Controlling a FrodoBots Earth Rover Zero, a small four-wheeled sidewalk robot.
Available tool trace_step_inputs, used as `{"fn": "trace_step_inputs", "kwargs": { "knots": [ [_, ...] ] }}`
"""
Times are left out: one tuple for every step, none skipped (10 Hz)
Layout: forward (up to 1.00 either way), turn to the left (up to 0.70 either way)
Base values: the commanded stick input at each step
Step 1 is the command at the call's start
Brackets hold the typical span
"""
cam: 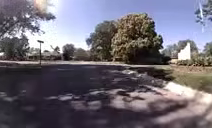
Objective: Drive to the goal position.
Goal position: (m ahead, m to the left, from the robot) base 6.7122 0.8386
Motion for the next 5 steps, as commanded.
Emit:
{"fn": "trace_step_inputs", "kwargs": {
  "knots": [
    [1.00, 0.00],
    [1.00, 0.00],
    [1.00, 0.00],
    [1.00, 0.00],
    [1.00, 0.00]
  ]
}}
